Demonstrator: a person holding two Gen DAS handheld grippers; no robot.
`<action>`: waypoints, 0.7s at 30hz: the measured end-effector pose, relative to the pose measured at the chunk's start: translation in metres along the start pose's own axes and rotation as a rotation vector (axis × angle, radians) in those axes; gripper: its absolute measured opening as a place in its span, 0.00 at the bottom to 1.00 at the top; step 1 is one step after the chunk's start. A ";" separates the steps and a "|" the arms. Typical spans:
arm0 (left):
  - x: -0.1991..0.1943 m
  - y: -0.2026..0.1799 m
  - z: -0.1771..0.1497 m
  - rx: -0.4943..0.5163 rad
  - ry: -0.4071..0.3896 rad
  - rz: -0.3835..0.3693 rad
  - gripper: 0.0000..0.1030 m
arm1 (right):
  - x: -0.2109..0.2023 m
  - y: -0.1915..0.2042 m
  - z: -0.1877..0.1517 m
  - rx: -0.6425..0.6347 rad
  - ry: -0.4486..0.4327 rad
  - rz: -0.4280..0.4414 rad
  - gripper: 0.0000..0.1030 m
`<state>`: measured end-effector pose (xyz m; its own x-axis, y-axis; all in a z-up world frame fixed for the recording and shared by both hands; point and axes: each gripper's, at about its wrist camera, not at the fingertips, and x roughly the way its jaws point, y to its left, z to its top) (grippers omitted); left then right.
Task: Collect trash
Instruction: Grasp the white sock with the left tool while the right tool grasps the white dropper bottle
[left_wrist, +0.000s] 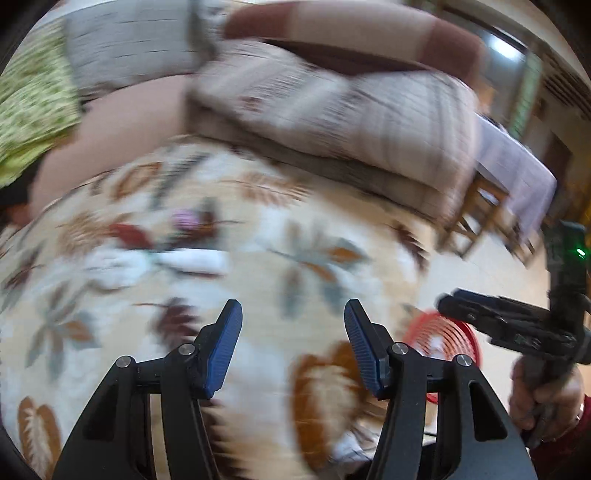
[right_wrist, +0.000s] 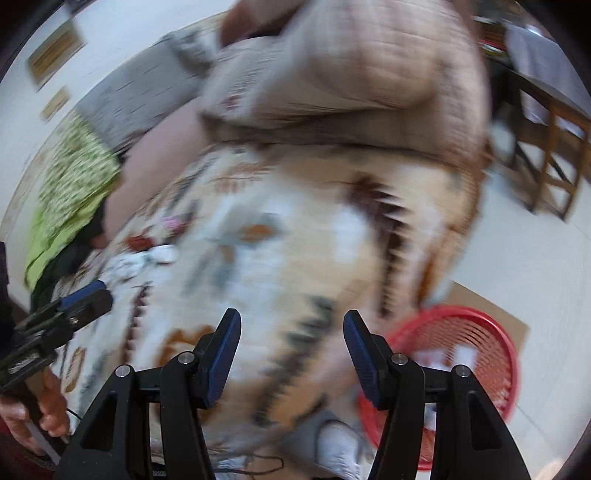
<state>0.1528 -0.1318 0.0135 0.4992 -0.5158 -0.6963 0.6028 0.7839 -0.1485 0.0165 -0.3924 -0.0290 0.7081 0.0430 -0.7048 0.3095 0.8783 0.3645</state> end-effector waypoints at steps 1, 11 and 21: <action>-0.002 0.017 0.003 -0.030 -0.014 0.037 0.55 | 0.005 0.014 0.006 -0.028 0.006 0.020 0.60; 0.033 0.196 0.020 -0.363 -0.035 0.213 0.55 | 0.099 0.154 0.049 -0.365 0.149 0.178 0.65; 0.092 0.248 0.047 -0.394 0.020 0.065 0.55 | 0.229 0.208 0.093 -0.510 0.272 0.209 0.65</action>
<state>0.3778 -0.0013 -0.0542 0.5139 -0.4571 -0.7259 0.2837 0.8892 -0.3590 0.3018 -0.2442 -0.0579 0.5126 0.3003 -0.8044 -0.2087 0.9523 0.2225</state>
